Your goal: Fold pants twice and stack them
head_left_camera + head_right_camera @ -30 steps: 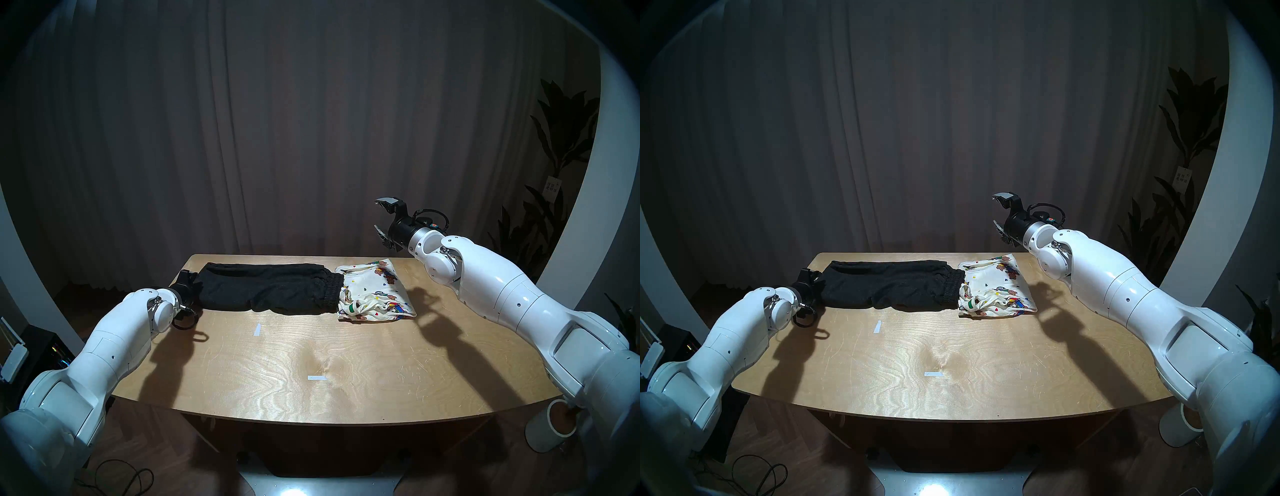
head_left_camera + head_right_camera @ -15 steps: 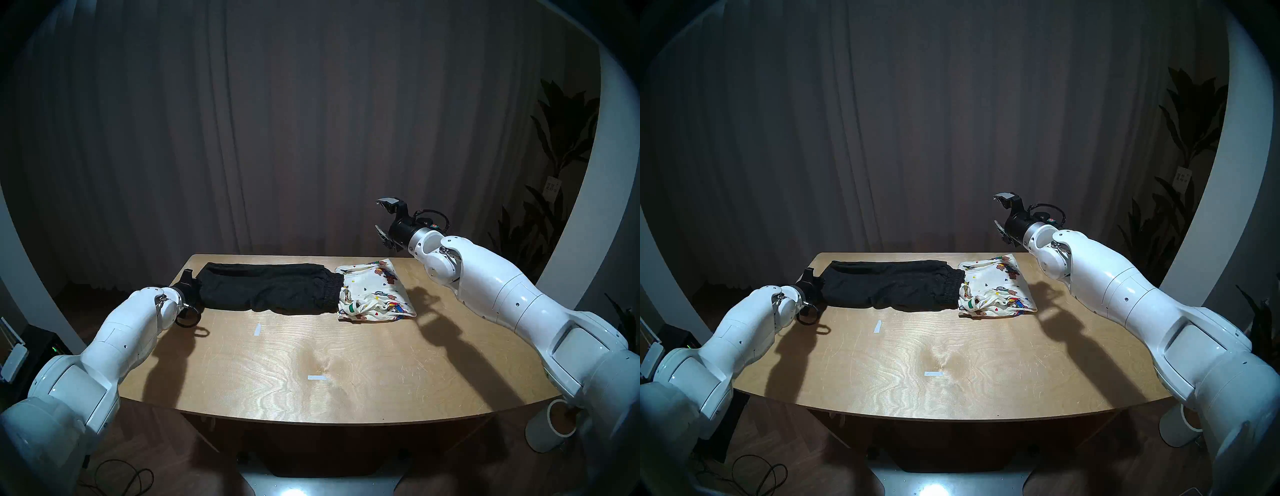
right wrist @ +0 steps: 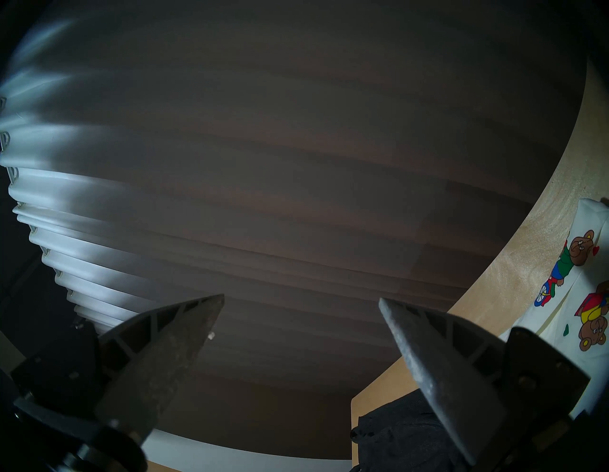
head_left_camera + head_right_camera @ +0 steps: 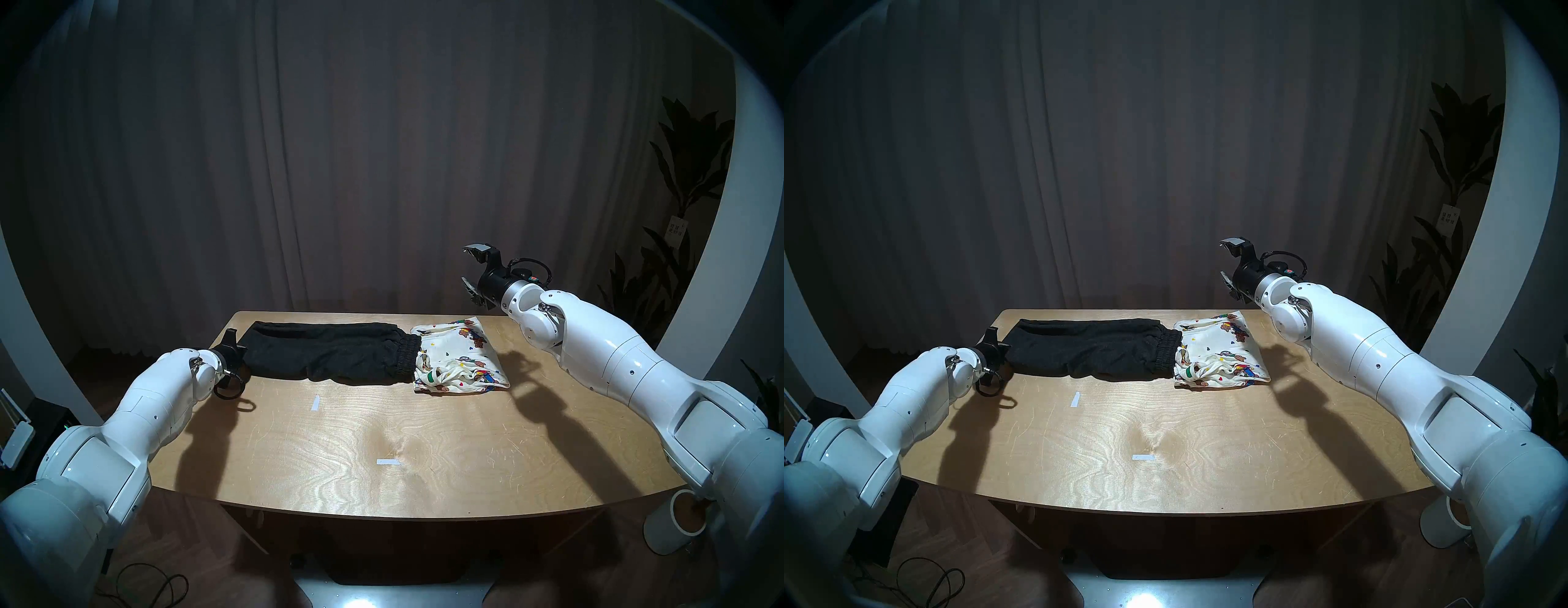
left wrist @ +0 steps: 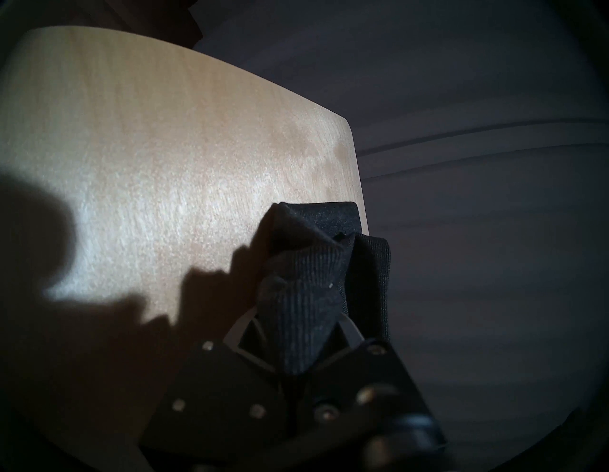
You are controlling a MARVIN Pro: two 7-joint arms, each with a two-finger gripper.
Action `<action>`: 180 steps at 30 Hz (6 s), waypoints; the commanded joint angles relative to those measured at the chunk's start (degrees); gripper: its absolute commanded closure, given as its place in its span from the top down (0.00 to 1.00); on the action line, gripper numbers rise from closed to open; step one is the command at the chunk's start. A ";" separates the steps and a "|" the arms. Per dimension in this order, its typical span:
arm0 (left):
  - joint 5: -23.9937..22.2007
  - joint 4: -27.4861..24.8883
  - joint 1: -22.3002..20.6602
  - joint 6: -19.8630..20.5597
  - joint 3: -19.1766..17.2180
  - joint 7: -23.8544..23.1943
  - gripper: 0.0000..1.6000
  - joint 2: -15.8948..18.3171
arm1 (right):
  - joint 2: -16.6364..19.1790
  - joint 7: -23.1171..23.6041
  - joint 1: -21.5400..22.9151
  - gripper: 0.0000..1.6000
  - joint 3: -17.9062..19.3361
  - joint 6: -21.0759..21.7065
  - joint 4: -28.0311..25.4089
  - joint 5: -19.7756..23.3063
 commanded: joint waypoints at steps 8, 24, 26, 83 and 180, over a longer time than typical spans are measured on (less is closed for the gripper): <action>1.06 -8.54 2.07 -4.15 -0.52 -5.10 0.00 0.04 | 0.29 0.80 0.95 1.00 0.75 0.58 -0.51 0.15; 6.31 -6.42 -5.64 -1.05 2.71 -6.20 0.00 -2.03 | 1.72 1.26 0.15 1.00 1.26 0.77 -1.68 1.10; 7.36 -6.37 -6.29 -0.21 3.51 -6.35 0.00 -2.34 | 1.93 1.35 0.03 1.00 1.36 0.70 -1.80 1.27; 11.30 -4.10 -10.92 14.51 8.67 -20.19 0.00 -12.74 | 3.31 2.89 0.25 1.00 1.38 1.89 1.88 2.62; 13.29 -36.26 9.28 9.63 15.40 -19.41 1.00 -9.40 | 6.10 4.01 -1.64 1.00 2.32 2.72 -0.77 2.56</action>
